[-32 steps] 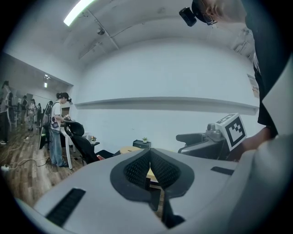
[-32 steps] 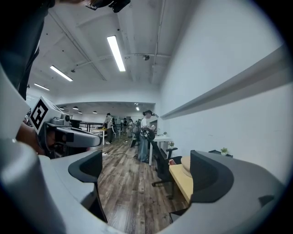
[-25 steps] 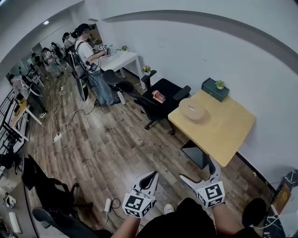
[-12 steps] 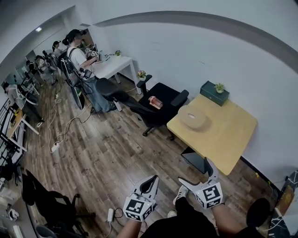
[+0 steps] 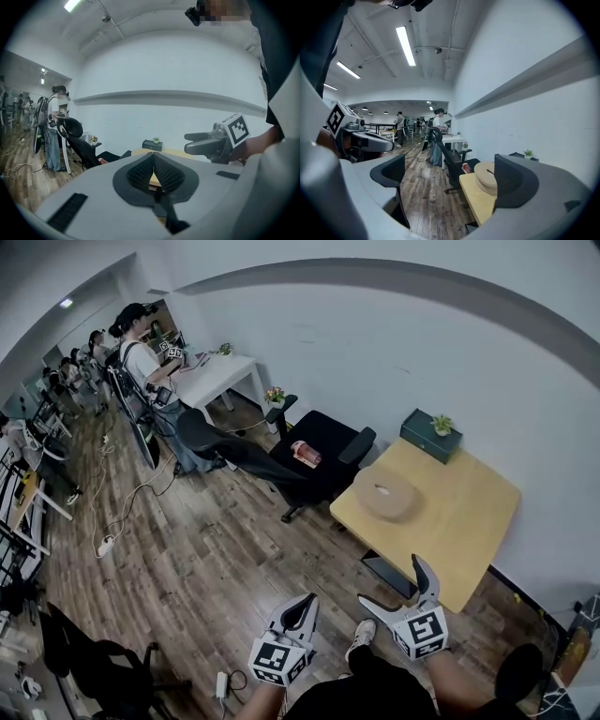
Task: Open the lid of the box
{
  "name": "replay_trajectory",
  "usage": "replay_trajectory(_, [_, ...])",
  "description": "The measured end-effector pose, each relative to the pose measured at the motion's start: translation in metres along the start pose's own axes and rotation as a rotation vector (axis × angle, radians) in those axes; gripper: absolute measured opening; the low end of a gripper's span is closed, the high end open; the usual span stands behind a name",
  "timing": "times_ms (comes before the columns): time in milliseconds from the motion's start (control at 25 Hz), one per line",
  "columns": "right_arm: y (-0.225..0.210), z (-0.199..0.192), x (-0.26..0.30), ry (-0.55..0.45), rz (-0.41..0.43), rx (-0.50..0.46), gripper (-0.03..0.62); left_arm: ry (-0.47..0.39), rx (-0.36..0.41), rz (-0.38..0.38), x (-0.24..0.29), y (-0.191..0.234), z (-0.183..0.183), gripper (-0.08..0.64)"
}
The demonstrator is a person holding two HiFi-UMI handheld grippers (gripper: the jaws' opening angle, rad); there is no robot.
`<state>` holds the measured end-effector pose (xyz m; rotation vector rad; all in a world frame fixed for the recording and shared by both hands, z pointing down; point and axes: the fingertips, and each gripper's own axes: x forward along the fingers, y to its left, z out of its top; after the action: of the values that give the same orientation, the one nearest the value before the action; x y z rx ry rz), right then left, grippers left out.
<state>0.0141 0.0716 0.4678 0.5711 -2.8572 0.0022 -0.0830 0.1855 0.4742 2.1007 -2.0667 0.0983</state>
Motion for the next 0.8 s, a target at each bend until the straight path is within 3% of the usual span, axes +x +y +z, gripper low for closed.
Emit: replay_trajectory(800, [-0.107,0.013,0.106,0.015,0.025,0.004,0.591,0.034,0.026,-0.012,0.146,0.054,0.02,0.018])
